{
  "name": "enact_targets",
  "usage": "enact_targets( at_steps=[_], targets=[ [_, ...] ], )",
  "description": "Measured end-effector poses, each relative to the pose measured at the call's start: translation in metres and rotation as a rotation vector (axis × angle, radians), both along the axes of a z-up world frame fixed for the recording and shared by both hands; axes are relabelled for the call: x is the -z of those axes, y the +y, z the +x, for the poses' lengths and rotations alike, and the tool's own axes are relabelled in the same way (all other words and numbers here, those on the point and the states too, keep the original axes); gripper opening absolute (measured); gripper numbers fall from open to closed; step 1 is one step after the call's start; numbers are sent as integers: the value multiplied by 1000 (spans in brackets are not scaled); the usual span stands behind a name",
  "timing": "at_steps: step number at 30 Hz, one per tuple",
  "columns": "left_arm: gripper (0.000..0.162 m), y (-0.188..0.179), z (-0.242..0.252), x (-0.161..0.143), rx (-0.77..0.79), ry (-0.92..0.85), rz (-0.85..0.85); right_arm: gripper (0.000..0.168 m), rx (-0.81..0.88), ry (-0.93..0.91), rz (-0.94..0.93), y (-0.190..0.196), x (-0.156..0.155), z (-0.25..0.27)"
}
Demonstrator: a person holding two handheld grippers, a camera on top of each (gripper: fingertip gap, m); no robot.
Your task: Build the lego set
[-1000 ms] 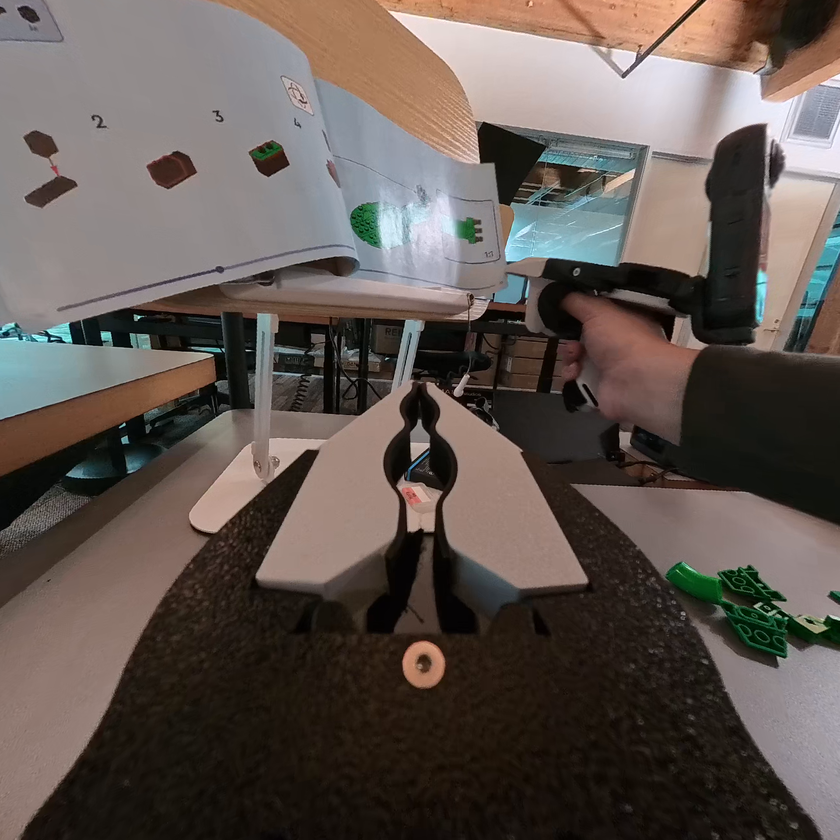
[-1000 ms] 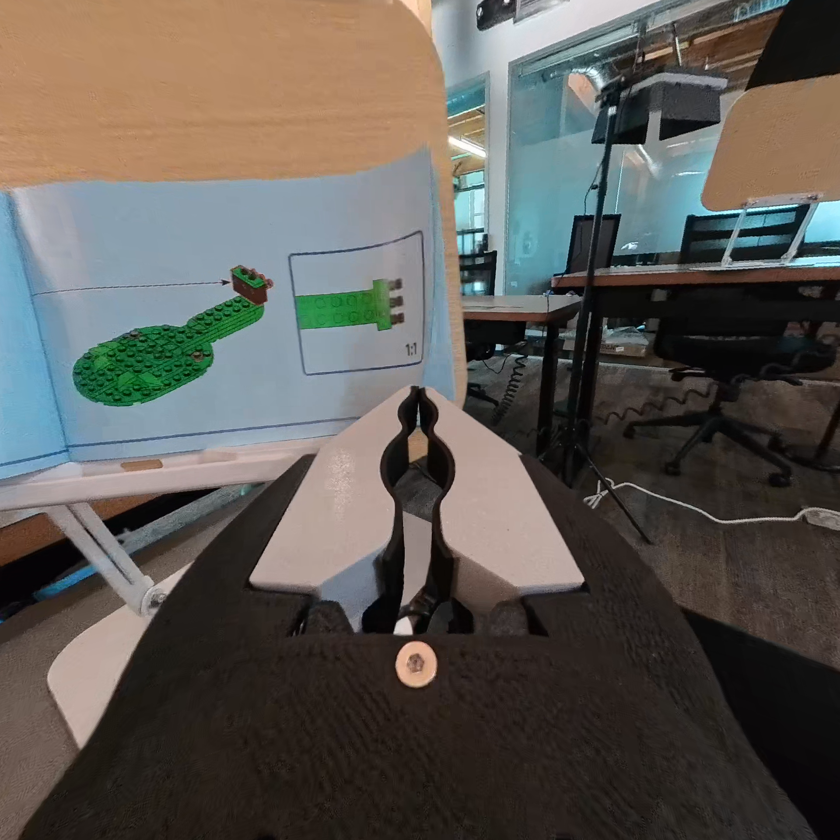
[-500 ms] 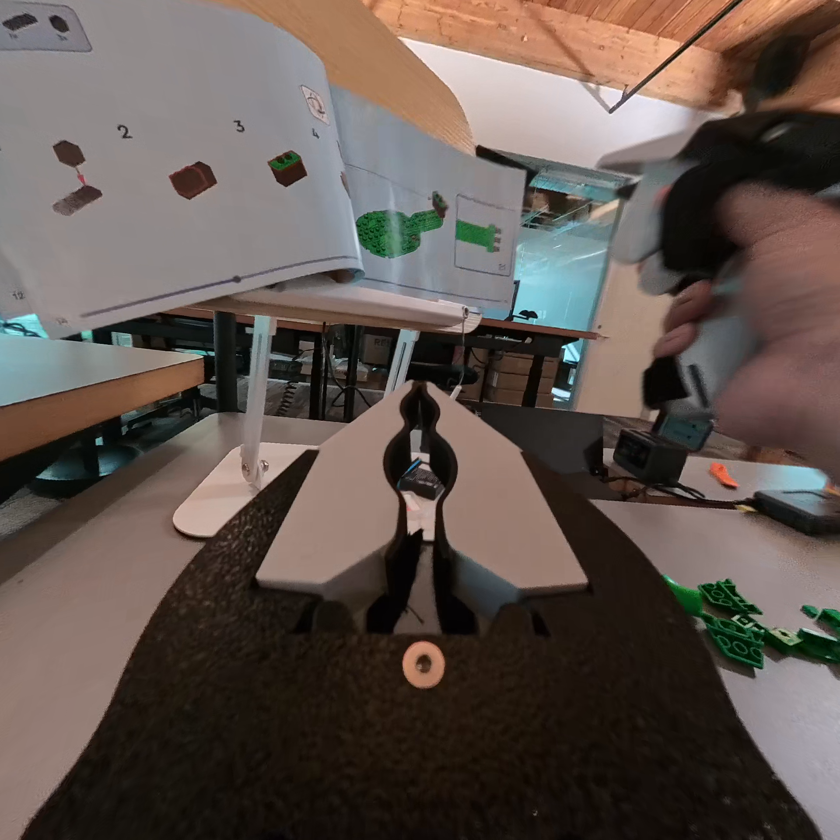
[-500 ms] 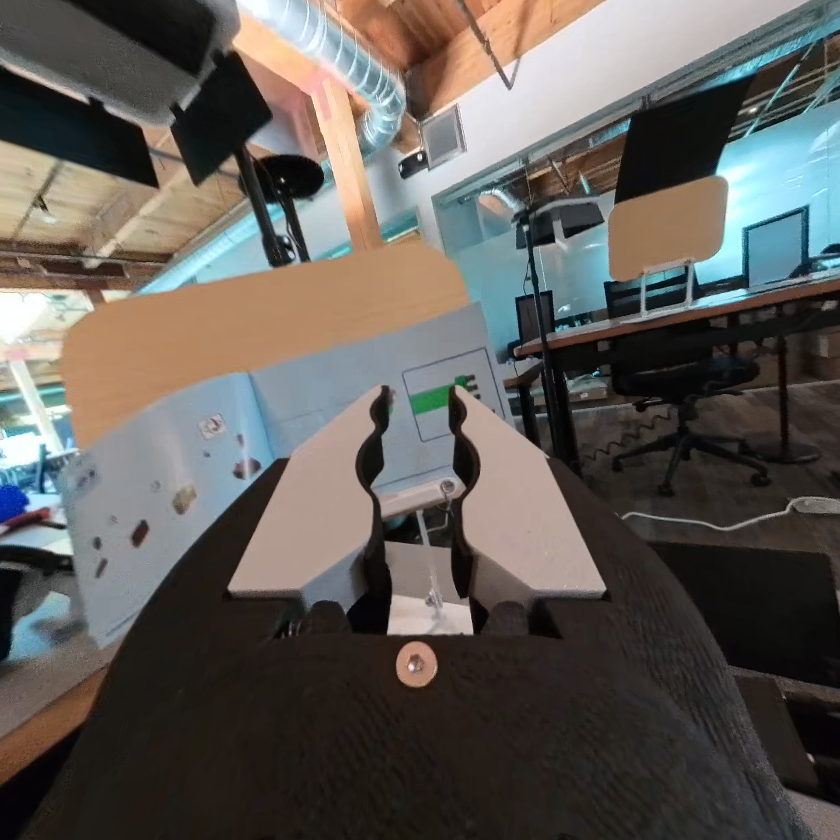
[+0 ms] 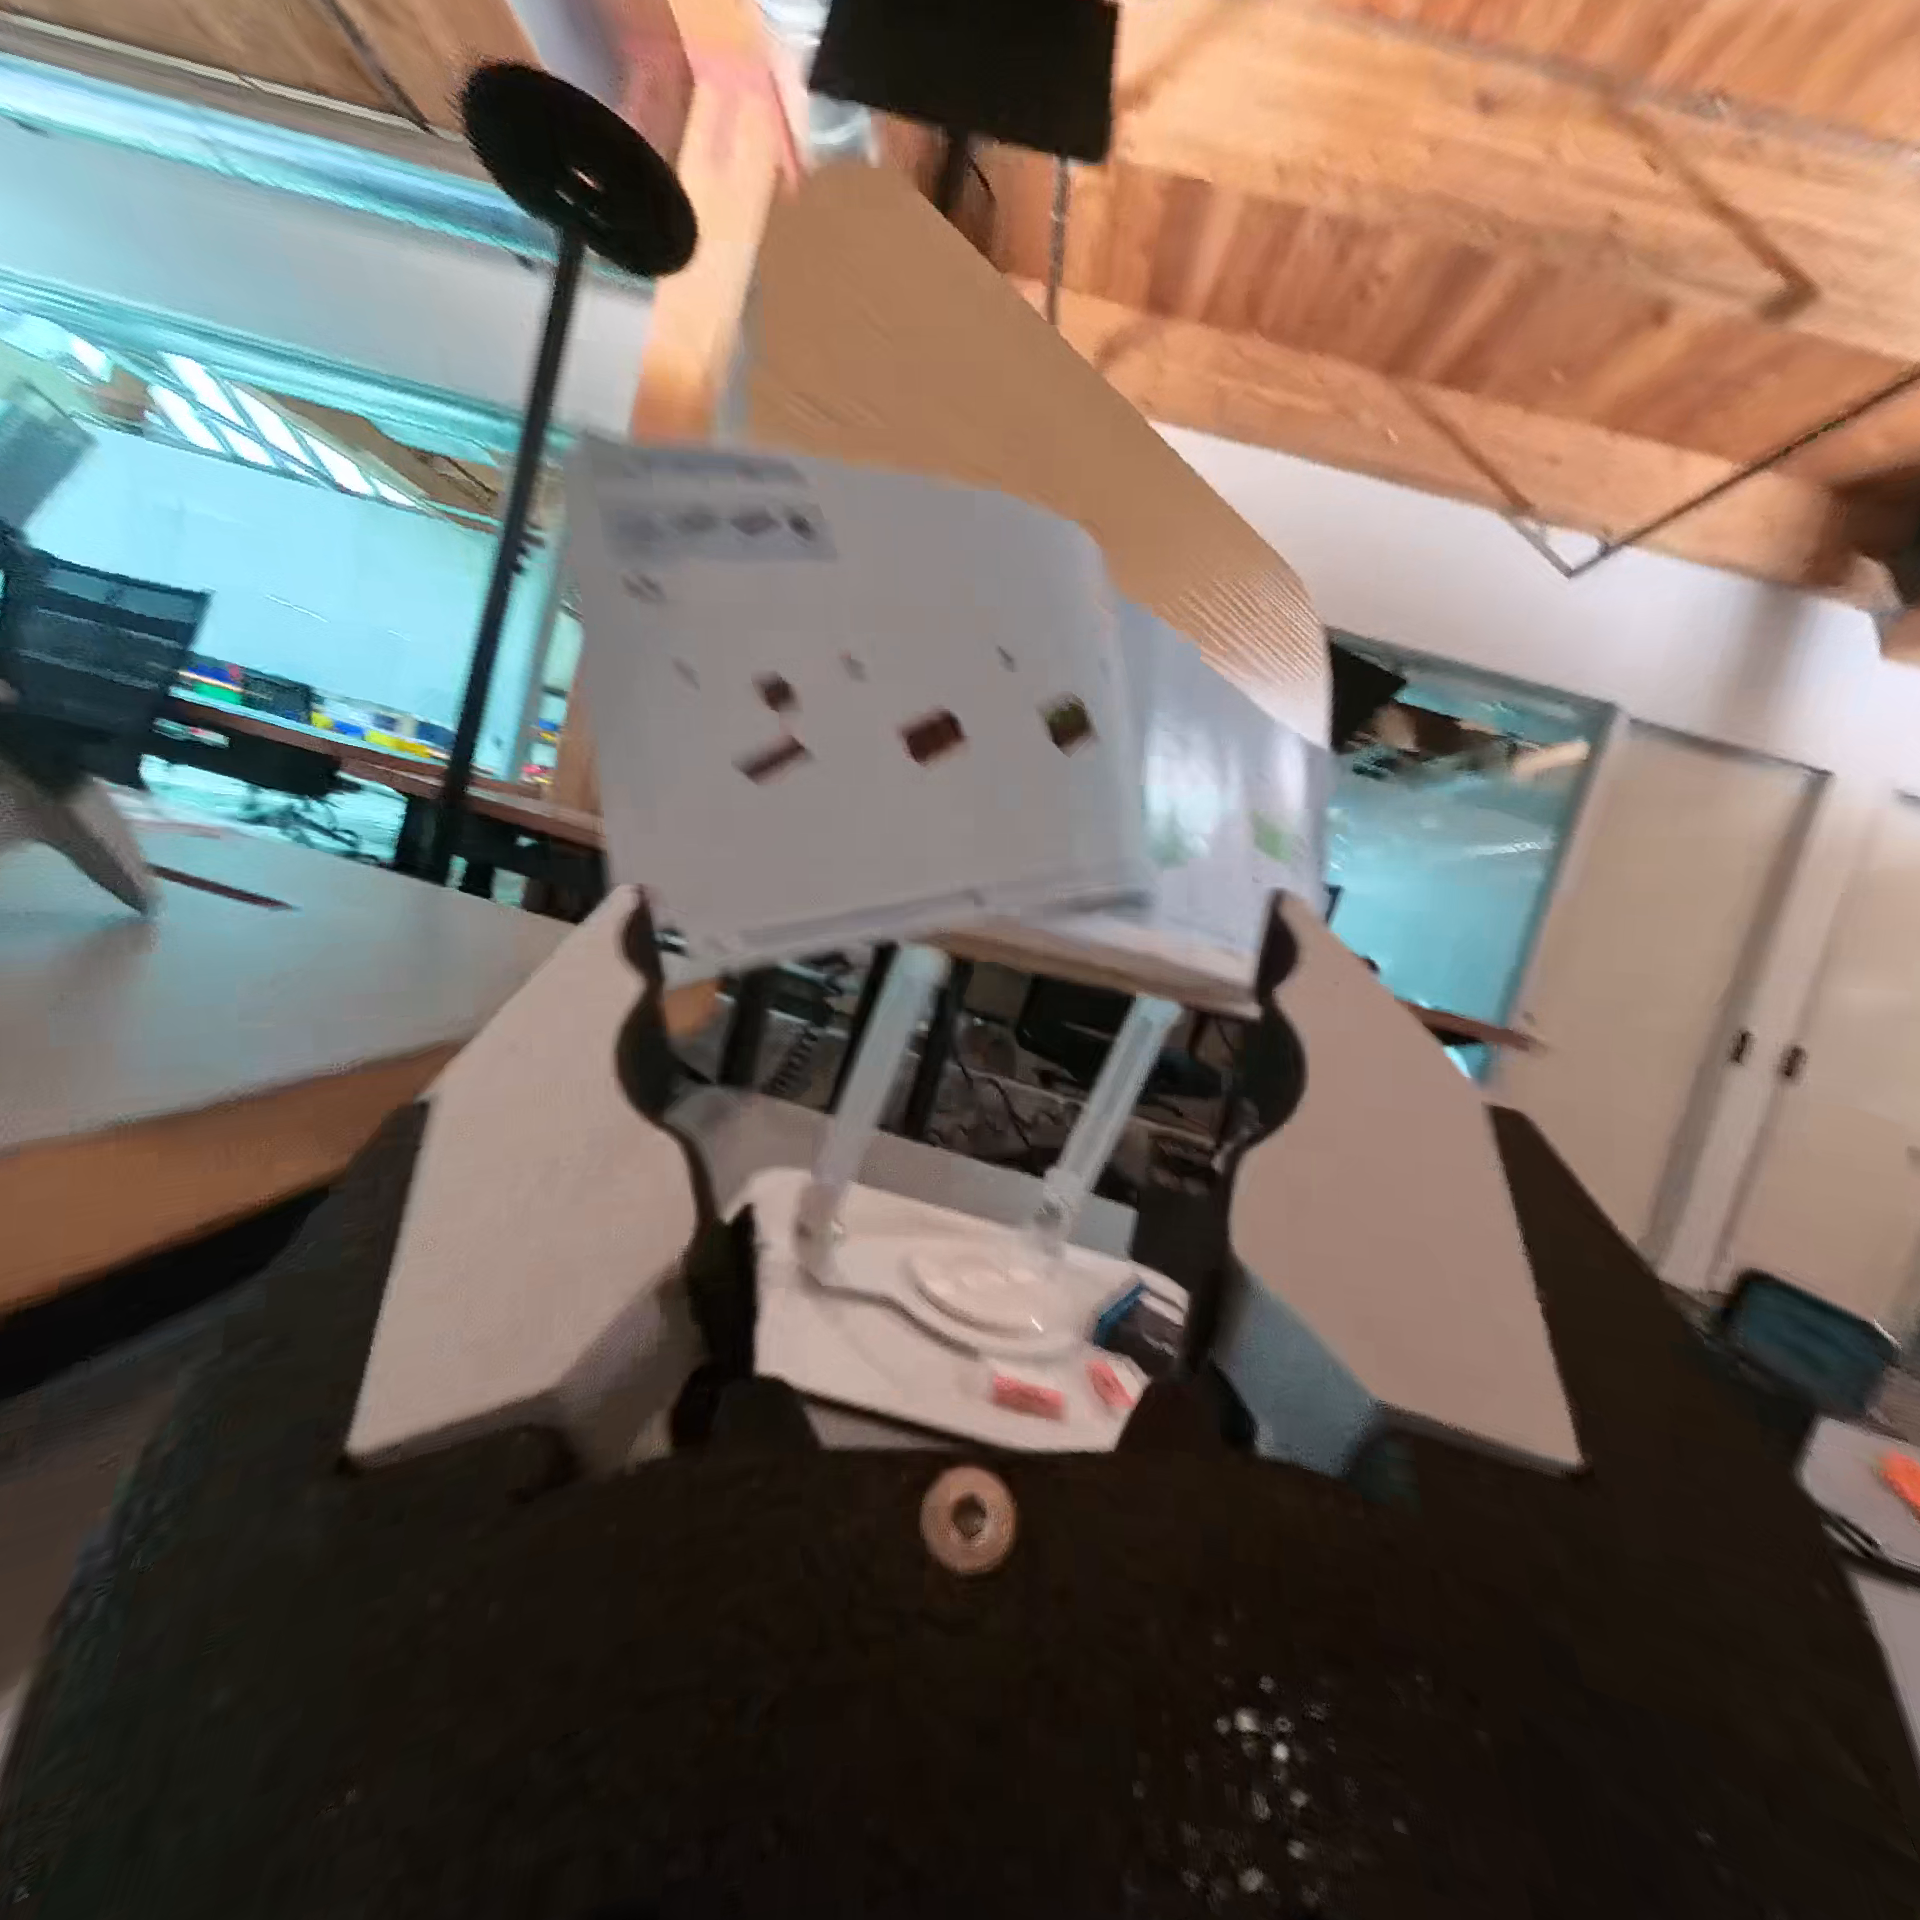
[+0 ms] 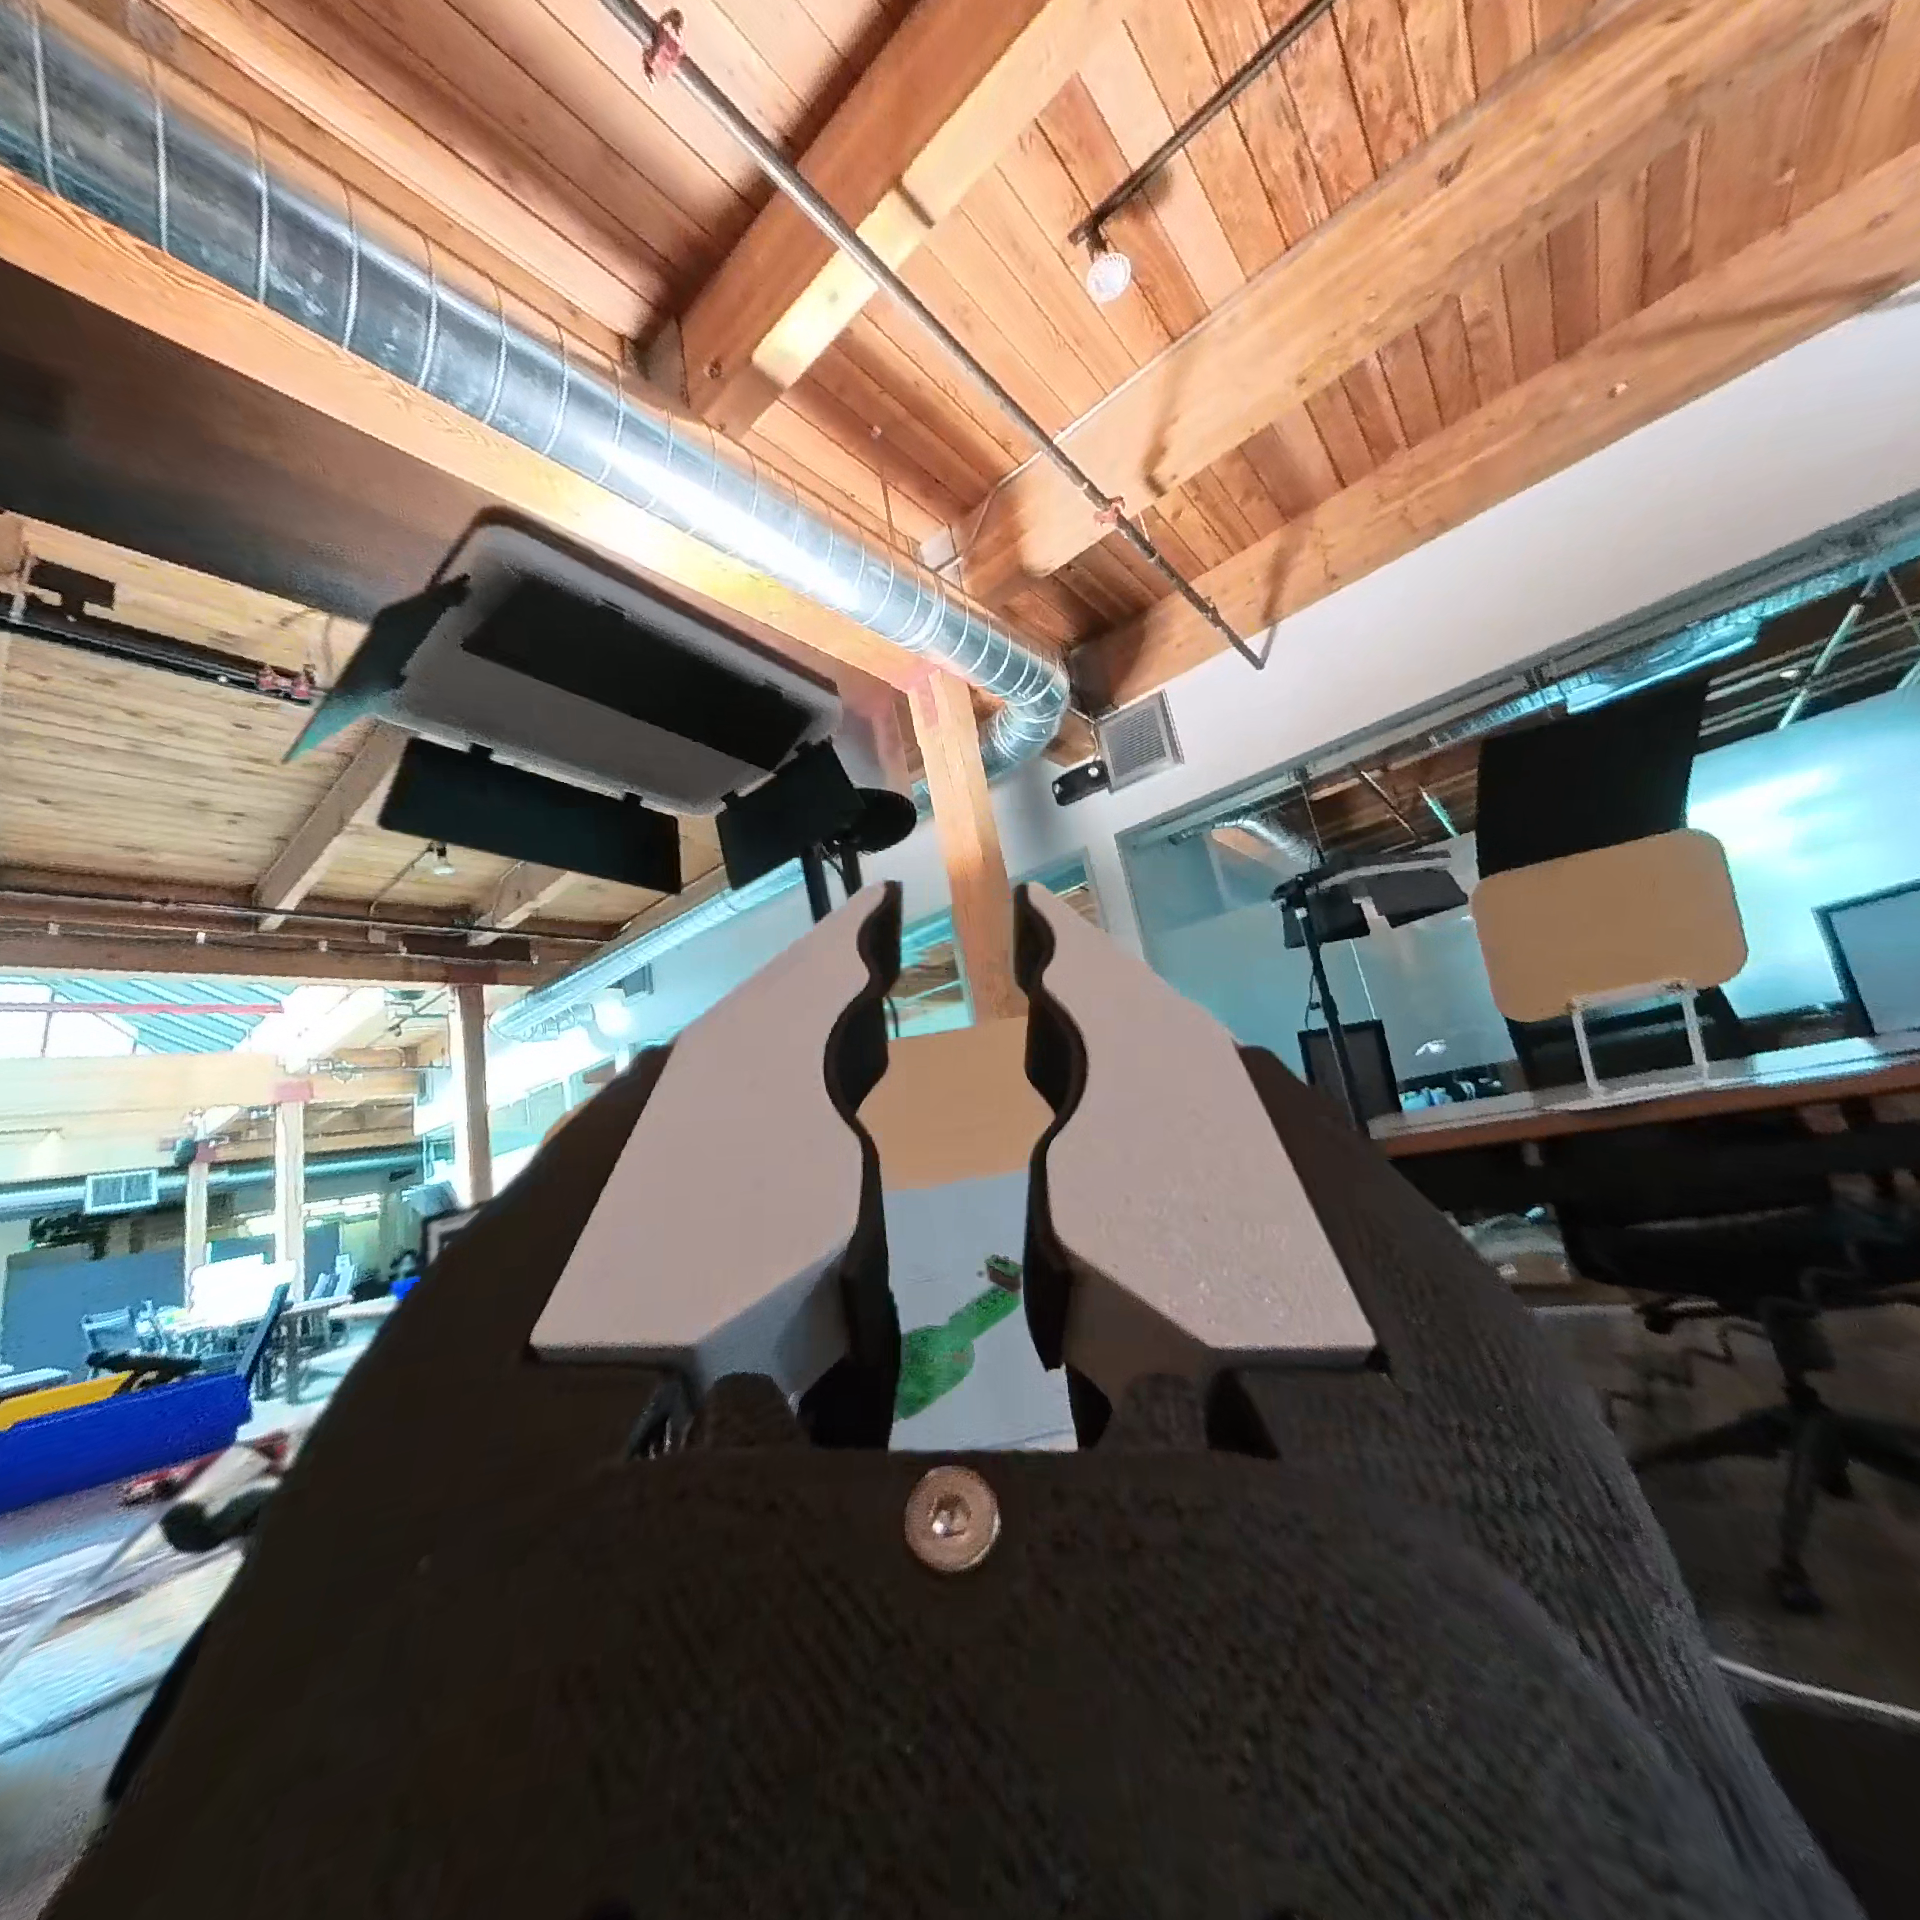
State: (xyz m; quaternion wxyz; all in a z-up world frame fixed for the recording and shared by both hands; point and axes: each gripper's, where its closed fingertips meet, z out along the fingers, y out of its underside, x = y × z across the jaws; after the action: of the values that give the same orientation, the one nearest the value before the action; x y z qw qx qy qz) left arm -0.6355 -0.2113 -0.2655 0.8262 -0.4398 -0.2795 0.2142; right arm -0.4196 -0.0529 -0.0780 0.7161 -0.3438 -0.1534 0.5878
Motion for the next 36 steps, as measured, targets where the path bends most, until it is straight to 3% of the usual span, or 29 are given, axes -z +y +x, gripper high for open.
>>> enact_targets(
  at_steps=[2, 4, 6, 9, 12, 14, 16, 18, 22, 28, 33, 36],
  targets=[
    [133, -18, -24, -12, -26, -26, 0, 20, -22, 3, 28, -7, -7, 6],
    [150, -12, -51, -11, 56, -113, -77, 19, -39, 30, 53, -14, -14, 13],
    [153, 7, -77, 4, 198, -245, -201, 20, -60, 60, 64, -18, -20, 22],
    [129, 24, -96, 13, 397, -356, -263, 19, -75, 97, 74, -20, -25, 34],
    [71, 19, -85, -8, 527, -290, -190, 19, -71, 113, 66, -15, -26, 43],
    [46, 14, -74, -20, 545, -240, -175, 19, -82, 127, 48, -11, -26, 48],
    [42, 10, -72, -23, 492, -248, -203, 19, -108, 143, 33, -9, -27, 53],
    [0, 0, -62, -41, 455, -181, -202, 20, -129, 164, 33, -11, -31, 61],
    [0, -17, -32, -98, 391, -61, -205, 19, -112, 243, 68, -23, -45, 97],
    [0, 19, 32, -197, 513, 64, -308, 5, 5, 342, 76, -38, -65, 163],
    [0, 21, 82, -272, 667, 69, -154, 10, -60, 267, 117, -64, -76, 194],
    [0, 8, 107, -293, 709, 84, -89, 10, 68, 194, 203, -74, -72, 226]
  ],
)
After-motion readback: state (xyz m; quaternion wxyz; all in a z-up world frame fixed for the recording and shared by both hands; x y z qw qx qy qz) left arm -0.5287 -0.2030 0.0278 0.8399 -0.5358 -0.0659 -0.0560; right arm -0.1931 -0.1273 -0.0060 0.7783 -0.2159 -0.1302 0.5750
